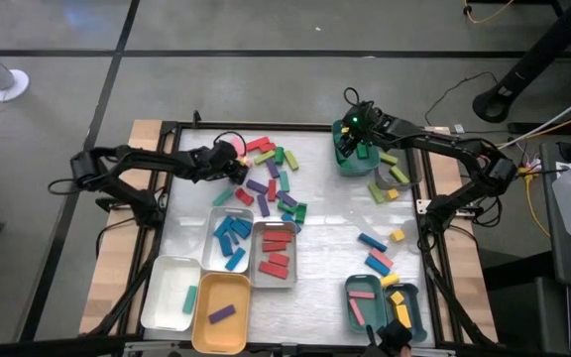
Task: Sort blocks
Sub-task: Put the green block into the top green bin
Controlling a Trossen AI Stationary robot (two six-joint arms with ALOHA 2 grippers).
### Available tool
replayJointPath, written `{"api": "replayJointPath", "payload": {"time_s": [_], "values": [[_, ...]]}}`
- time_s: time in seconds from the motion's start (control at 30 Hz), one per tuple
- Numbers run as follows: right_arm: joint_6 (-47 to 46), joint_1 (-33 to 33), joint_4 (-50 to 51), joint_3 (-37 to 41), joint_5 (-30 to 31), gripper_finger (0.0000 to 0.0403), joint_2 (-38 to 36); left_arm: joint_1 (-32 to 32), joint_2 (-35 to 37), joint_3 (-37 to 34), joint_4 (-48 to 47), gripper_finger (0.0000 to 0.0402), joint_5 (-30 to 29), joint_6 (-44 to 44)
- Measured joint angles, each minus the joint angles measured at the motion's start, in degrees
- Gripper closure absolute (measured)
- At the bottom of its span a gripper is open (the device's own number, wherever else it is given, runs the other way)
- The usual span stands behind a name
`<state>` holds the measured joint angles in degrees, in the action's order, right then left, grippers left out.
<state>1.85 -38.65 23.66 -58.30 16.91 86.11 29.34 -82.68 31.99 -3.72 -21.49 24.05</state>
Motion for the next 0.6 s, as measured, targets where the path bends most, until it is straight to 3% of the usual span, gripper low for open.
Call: {"api": "replayJointPath", "payload": {"time_s": [0.2, 0.33, 0.43, 0.6], "values": [[0.0, 0.0, 0.0, 0.0, 0.0, 0.0141, 0.0, 0.87, -2.79, 0.0, 0.14, 0.021, 0.06, 0.0], [0.0, 0.0, -0.04, 0.0, -0.55, 0.0141, -0.02, 0.86, -3.14, 0.0, 0.27, 0.0247, -0.07, 0.0], [-0.02, 0.0, -0.19, 0.0, -4.11, 0.0141, -0.02, 0.84, -3.03, 0.0, 0.34, 0.0286, -0.05, 0.08], [-0.04, 0.04, -1.42, -0.02, -15.66, 0.0141, -0.02, 0.84, -3.03, 0.0, 1.34, 0.0286, 1.38, 0.09]]}}
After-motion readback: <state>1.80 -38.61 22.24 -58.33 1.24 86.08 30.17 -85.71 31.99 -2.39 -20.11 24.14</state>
